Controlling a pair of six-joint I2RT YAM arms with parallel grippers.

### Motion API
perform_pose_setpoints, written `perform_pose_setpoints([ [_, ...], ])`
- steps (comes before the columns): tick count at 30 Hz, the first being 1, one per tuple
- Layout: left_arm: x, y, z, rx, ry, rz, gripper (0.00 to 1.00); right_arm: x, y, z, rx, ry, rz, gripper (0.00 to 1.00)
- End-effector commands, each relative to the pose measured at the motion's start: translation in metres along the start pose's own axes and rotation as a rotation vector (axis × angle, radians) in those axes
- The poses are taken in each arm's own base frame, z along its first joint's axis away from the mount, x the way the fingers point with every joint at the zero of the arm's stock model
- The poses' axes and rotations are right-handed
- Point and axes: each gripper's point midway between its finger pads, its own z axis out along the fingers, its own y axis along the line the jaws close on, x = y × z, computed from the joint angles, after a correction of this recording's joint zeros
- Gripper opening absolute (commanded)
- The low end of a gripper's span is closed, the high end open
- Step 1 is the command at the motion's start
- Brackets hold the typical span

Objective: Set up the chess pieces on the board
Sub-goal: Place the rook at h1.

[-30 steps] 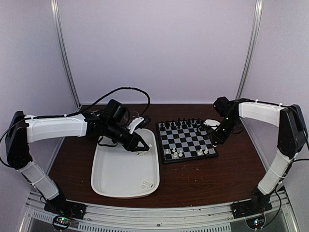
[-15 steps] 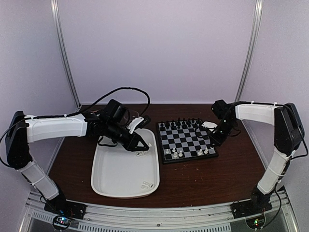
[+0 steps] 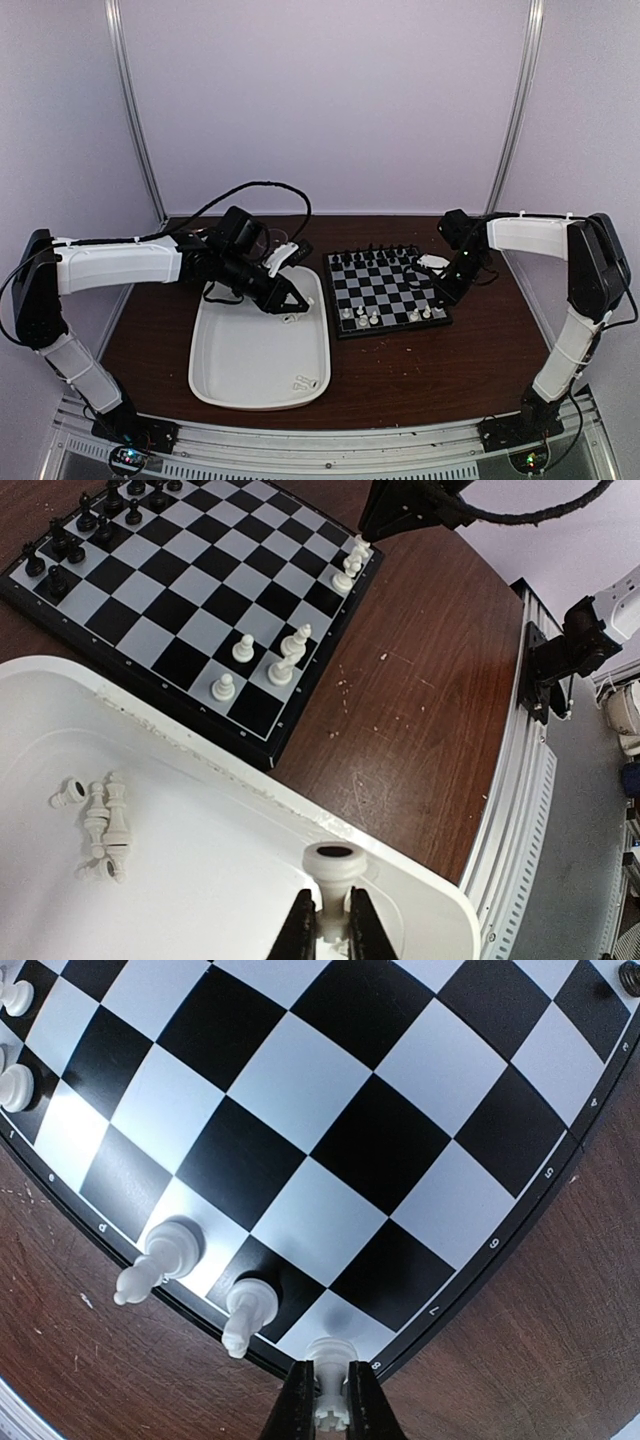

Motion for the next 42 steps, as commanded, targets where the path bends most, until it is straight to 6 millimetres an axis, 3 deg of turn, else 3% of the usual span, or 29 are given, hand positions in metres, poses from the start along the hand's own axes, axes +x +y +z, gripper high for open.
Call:
perform_pose_setpoints([
  [1,-0.0045,-0.0018,0.0012,-0.001,-0.014,0.011,0.07,0.0008,0.0023,0.0051,-0.005,0.007,0.000,0.00],
  [29,-0.0035,-0.0011,0.0027,0.000,-0.014,0.005,0.07,0.0061,0.0033,0.0124,-0.006,0.039,-0.008,0.02],
  [42,-0.0034,-0.0016,0.0022,0.002,-0.015,0.005,0.08,0.0066,0.0037,0.0127,-0.008,0.043,-0.007,0.08],
])
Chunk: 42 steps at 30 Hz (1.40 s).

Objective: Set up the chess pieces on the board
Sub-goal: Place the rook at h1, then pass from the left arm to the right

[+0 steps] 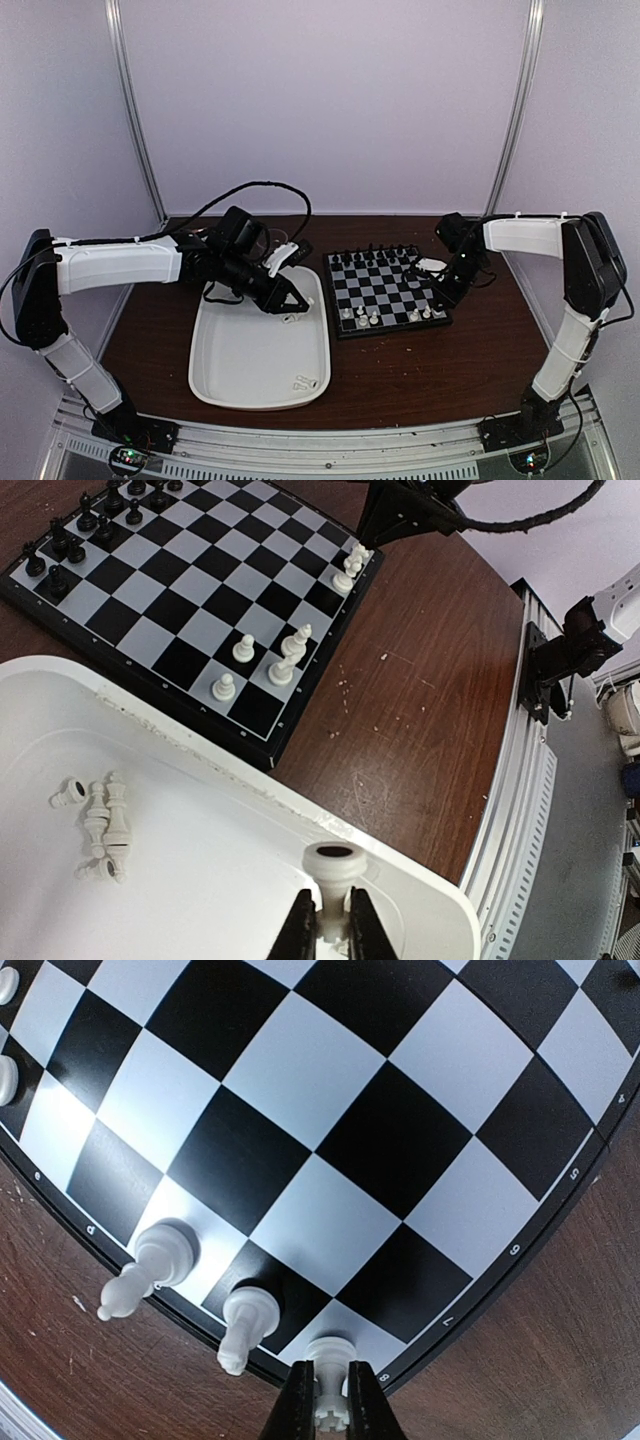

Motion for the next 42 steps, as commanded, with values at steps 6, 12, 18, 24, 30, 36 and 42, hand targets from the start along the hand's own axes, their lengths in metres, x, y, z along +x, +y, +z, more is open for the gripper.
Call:
perform_pose_setpoints([
  [6,-0.004,-0.002,0.002,0.003,-0.015,0.006,0.07,0.000,0.000,-0.008,0.021,-0.007,0.003,0.17],
  [12,-0.003,-0.002,-0.001,-0.004,-0.008,0.007,0.08,-0.006,0.006,-0.061,0.042,-0.110,0.008,0.29],
  [18,-0.009,-0.004,0.003,0.011,-0.005,0.011,0.07,-0.017,0.017,-0.115,0.027,-0.220,-0.029,0.30],
  [24,-0.043,-0.034,-0.006,0.134,-0.078,0.033,0.10,-0.062,0.090,-0.186,-0.287,-0.548,-0.229,0.35],
  [30,-0.066,-0.064,-0.026,0.205,-0.137,0.076,0.10,-0.102,0.162,-0.202,-0.576,-0.561,-0.334,0.39],
  [36,-0.076,-0.082,-0.039,0.268,-0.189,0.071,0.10,-0.133,0.209,-0.201,-0.779,-0.534,-0.330,0.44],
  [42,-0.079,-0.090,-0.043,0.284,-0.197,0.081,0.11,-0.146,0.231,-0.203,-0.925,-0.510,-0.278,0.44],
])
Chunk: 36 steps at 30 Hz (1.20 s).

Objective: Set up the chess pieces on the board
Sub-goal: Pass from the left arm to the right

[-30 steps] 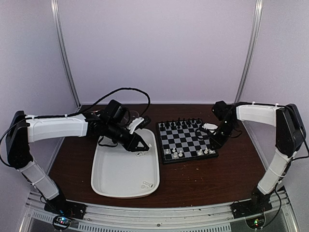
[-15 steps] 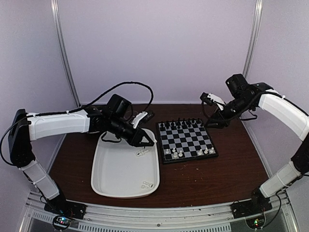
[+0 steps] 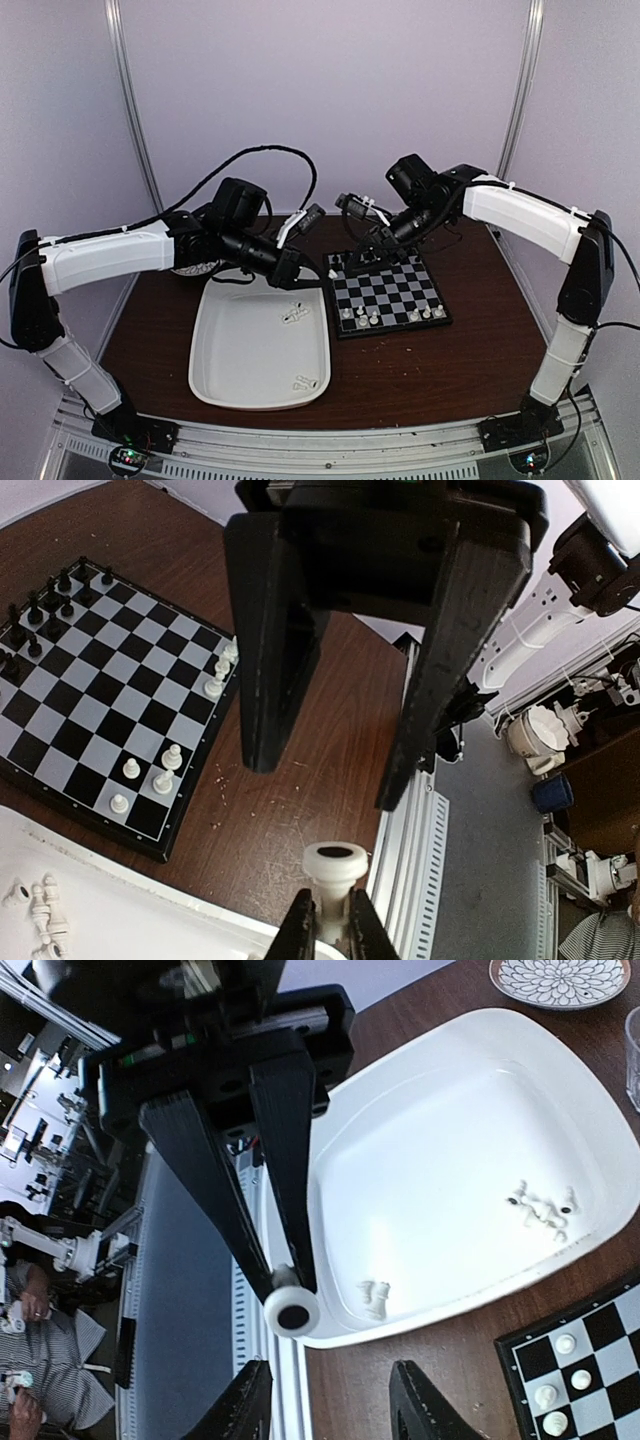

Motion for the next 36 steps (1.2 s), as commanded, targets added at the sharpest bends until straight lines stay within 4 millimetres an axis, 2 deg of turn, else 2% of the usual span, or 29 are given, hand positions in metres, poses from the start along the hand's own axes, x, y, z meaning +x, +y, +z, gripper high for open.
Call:
perform_pose_setpoints([
  [1,-0.018,-0.021,-0.007,0.054,-0.054,0.046,0.11,-0.029,0.023,-0.003,-0.131,-0.088,0.044,0.44],
  [6,-0.018,-0.021,-0.007,0.050,-0.057,0.051,0.11,-0.033,0.024,0.001,-0.179,-0.106,0.099,0.43],
  [21,-0.016,-0.019,-0.010,0.028,-0.057,0.059,0.11,-0.021,0.022,0.026,-0.192,-0.040,0.127,0.39],
  [24,-0.016,-0.019,-0.009,0.029,-0.054,0.059,0.11,-0.020,0.024,0.027,-0.194,-0.036,0.124,0.32],
  [30,-0.015,-0.016,-0.008,0.017,-0.052,0.058,0.11,-0.020,0.025,0.027,-0.206,-0.037,0.128,0.12],
  [33,-0.014,-0.012,-0.008,-0.003,-0.049,0.054,0.16,-0.020,0.025,0.028,-0.218,-0.041,0.137,0.02],
  [34,-0.014,-0.010,-0.009,-0.021,-0.049,0.053,0.21,-0.021,0.025,0.028,-0.223,-0.045,0.142,0.01],
  [36,-0.016,-0.001,-0.013,-0.091,-0.065,0.055,0.36,-0.025,0.023,0.026,-0.242,-0.064,0.175,0.00],
])
